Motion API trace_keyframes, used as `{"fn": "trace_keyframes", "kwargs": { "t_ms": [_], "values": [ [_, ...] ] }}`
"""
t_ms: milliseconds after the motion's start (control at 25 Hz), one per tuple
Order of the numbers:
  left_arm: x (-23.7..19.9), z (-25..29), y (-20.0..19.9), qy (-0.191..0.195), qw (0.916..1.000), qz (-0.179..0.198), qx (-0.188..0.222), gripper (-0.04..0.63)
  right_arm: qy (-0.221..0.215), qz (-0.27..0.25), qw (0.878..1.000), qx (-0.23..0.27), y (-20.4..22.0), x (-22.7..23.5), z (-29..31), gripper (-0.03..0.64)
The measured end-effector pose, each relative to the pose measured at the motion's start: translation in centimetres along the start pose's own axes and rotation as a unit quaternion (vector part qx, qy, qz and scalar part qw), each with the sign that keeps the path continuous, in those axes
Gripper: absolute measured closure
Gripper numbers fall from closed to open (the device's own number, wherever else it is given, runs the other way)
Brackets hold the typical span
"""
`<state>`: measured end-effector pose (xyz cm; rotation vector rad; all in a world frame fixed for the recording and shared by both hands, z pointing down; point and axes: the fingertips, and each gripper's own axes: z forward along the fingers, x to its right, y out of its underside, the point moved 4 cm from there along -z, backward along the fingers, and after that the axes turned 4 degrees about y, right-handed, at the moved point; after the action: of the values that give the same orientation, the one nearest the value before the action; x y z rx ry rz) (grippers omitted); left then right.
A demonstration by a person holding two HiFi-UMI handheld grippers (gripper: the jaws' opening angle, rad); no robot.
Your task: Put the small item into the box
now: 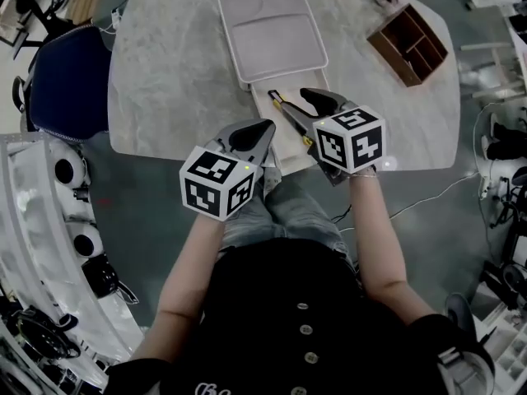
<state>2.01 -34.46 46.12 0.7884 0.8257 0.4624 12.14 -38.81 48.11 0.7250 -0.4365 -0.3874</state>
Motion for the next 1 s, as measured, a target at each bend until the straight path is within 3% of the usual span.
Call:
{"fn": "trace_keyframes", "kwargs": {
  "t_ms": [480, 680, 1000],
  "values": [
    [2.7, 0.6, -4.6, 0.042, 0.9970, 0.062, 0.017, 0.577, 0.021, 0.028, 0.993, 0.108, -5.3, 1.1, -6.0, 0.434],
    [3.2, 0.2, -6.3, 0.043, 0.9960, 0.071, 0.031, 0.577, 0.020, 0.067, 0.982, 0.173, -6.8, 1.3, -8.9, 0.479],
    [2.9, -0.7, -8.9, 0.037, 0.9944, 0.078, 0.061, 0.577, -0.012, 0.089, 0.962, 0.258, -8.7, 0.2, -13.0, 0.528]
  ]
}}
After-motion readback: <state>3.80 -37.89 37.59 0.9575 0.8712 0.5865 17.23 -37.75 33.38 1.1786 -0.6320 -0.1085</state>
